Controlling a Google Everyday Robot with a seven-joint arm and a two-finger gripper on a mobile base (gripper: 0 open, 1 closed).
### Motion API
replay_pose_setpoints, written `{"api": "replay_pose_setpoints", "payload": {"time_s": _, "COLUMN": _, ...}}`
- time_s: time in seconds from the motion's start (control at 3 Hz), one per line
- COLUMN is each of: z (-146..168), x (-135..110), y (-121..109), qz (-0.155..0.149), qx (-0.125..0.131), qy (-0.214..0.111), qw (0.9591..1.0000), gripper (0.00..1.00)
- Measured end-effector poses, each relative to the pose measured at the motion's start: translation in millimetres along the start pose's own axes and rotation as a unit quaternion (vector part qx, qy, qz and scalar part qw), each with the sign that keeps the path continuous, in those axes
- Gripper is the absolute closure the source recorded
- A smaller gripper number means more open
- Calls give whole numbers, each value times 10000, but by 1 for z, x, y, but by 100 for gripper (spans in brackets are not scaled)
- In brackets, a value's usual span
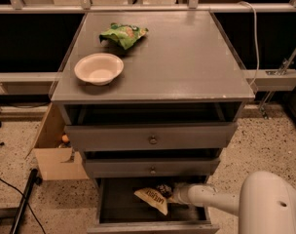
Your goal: Place brown chip bag into bottom drawer
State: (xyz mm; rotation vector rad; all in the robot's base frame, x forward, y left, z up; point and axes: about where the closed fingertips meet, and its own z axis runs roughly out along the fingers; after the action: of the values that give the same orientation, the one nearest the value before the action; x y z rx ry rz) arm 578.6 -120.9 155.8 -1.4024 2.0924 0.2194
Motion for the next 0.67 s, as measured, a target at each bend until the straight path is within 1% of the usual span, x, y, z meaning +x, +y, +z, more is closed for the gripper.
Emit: {"api": "replay_pose_setpoints", "payload": {"time_s": 0.67, "z": 0, "x": 0, "y": 0, "qz": 0, "qx": 0, "qy": 0, "qw": 10000, "gripper": 27}}
